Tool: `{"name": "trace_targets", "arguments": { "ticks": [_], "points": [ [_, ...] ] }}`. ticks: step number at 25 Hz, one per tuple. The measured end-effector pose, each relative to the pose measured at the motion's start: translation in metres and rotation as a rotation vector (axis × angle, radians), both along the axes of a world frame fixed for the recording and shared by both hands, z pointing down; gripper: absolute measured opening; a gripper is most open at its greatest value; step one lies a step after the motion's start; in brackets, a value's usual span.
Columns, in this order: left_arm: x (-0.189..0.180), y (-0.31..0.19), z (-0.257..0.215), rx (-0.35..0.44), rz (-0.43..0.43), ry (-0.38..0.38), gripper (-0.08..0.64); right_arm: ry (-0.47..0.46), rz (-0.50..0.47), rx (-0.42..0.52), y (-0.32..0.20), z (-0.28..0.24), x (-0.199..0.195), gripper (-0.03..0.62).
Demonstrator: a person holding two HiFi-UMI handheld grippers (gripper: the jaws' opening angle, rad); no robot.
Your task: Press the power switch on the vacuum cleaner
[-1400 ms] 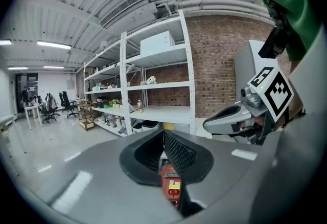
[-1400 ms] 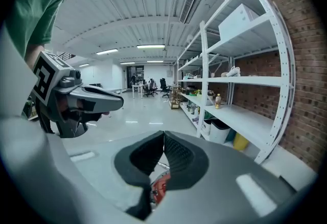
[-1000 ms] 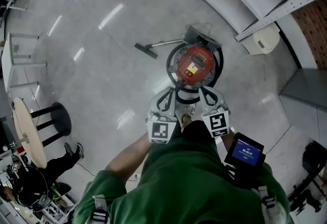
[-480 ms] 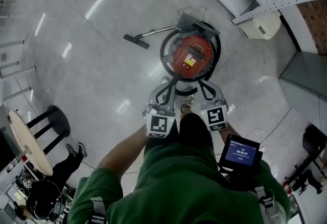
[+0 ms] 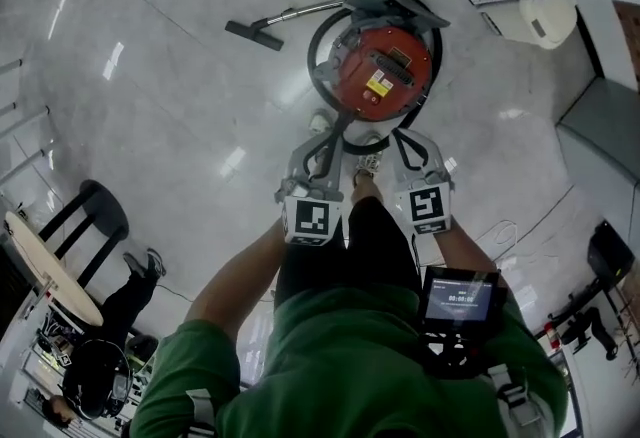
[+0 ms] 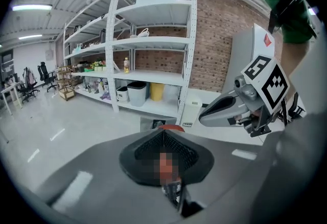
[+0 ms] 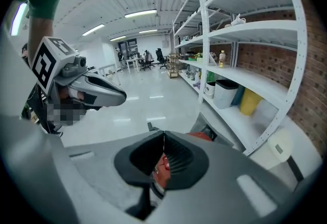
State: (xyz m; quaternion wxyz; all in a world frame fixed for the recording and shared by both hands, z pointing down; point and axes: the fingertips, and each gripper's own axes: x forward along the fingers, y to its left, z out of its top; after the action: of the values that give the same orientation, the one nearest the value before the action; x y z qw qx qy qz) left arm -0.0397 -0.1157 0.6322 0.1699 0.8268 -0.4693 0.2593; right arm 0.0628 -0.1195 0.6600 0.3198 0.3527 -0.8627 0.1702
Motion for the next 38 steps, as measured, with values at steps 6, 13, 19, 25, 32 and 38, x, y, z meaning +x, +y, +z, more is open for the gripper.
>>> {"name": "trace_targets", "arguments": {
  "ticks": [6, 13, 19, 25, 32, 38],
  "points": [
    [-0.001, -0.001, 0.035, -0.030, -0.007, 0.012, 0.008, 0.004, -0.010, -0.021, -0.001, 0.039, -0.003, 0.003],
    [-0.004, -0.003, 0.081, -0.064, -0.011, 0.003, 0.008, 0.009, -0.005, -0.091, 0.002, 0.095, -0.001, 0.005],
    [-0.005, 0.000, 0.123, -0.108, -0.002, -0.001, 0.008, 0.039, -0.061, -0.108, 0.003, 0.132, -0.002, 0.005],
    [0.000, 0.001, 0.145, -0.131, 0.014, 0.007, 0.008, 0.071, -0.092, -0.124, -0.001, 0.161, -0.004, 0.005],
    [-0.002, 0.002, 0.172, -0.149, 0.019, -0.008, 0.008, 0.097, -0.104, -0.161, 0.001, 0.201, -0.003, 0.005],
    [0.001, 0.005, 0.187, -0.172, 0.025, -0.004, 0.008, 0.106, -0.104, -0.170, -0.001, 0.213, -0.007, 0.006]
  ]
}}
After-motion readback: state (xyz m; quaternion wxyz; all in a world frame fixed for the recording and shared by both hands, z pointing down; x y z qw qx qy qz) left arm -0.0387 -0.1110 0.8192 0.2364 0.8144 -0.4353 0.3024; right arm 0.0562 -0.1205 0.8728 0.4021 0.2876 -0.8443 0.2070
